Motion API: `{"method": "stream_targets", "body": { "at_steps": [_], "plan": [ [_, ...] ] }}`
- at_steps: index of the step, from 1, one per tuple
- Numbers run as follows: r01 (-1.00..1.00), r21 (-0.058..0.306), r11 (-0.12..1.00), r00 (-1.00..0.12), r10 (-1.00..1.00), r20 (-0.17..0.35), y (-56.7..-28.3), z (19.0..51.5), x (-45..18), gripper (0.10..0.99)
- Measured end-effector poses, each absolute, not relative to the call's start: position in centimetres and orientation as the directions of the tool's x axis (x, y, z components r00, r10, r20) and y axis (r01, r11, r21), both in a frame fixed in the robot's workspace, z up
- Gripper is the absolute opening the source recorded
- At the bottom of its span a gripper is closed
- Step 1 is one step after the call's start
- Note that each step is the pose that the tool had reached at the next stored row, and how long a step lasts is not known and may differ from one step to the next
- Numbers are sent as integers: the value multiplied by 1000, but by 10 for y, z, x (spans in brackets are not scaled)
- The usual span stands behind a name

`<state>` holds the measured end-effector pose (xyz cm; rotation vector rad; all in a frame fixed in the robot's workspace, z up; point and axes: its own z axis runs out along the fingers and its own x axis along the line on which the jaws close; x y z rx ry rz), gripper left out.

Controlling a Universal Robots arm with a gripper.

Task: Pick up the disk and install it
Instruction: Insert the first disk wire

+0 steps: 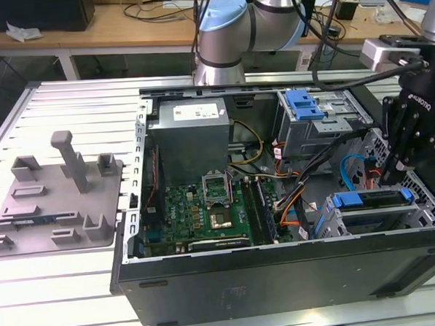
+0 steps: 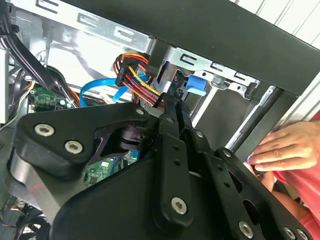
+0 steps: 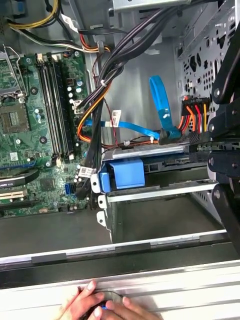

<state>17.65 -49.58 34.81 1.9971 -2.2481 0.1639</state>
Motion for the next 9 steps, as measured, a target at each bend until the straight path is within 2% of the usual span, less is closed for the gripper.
{"method": "stream_targets", "body": {
  "at_steps": [9],
  "plan": [
    [-993, 7, 114, -112, -981, 158, -505, 350, 176, 165]
  ]
}}
